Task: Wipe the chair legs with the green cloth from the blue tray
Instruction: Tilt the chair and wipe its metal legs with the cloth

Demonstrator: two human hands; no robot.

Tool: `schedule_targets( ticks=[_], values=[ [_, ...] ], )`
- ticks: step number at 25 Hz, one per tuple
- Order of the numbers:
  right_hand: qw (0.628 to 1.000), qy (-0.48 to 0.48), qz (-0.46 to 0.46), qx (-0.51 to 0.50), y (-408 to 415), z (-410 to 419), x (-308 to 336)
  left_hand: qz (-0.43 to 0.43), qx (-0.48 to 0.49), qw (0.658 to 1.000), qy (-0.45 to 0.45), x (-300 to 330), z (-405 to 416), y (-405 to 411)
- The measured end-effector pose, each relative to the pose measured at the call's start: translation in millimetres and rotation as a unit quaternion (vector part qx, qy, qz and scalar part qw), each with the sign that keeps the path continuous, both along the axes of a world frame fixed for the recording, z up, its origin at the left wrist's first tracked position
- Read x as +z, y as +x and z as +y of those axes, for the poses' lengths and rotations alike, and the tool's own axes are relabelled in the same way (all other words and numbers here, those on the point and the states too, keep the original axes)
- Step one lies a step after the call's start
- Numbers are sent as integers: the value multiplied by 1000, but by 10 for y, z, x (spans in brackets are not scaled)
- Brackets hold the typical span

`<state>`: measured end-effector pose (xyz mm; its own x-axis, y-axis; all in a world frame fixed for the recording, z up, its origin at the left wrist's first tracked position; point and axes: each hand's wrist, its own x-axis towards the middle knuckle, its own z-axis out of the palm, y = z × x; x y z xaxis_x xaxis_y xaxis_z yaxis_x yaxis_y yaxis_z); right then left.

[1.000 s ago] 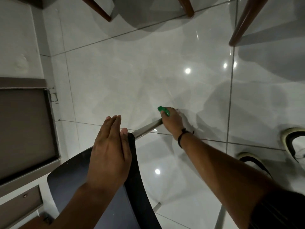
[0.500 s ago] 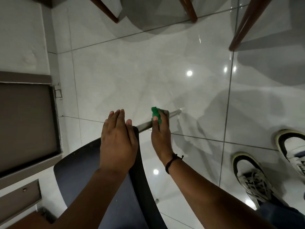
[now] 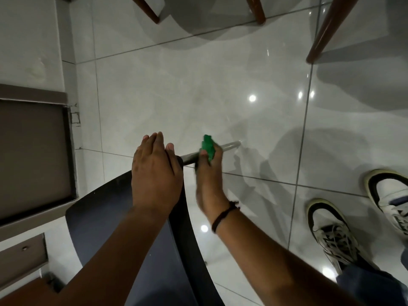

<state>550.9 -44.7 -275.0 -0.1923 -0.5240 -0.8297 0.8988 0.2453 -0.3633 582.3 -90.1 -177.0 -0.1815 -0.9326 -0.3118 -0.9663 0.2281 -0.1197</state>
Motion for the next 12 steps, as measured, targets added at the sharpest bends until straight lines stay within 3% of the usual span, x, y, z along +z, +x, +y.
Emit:
schedule_targets(
  ticks=[2,4,6,9,12],
  values=[
    [997,-70,11,2,125,151,394,-1,2,1000,4,24,4,-21],
    [993,-97,52,47,95,242,380,0,4,1000,5,34,16,-32],
    [987,-57,118,91,-43,88,-2,-2,2,1000,-2,28,17,-26],
    [983,49,76,159,-351,-125,-664,4,0,1000,-12,20,33,-26],
    [952,14,134,277,-516,-88,-798,2,-8,1000,-13,6,35,-7]
  ],
)
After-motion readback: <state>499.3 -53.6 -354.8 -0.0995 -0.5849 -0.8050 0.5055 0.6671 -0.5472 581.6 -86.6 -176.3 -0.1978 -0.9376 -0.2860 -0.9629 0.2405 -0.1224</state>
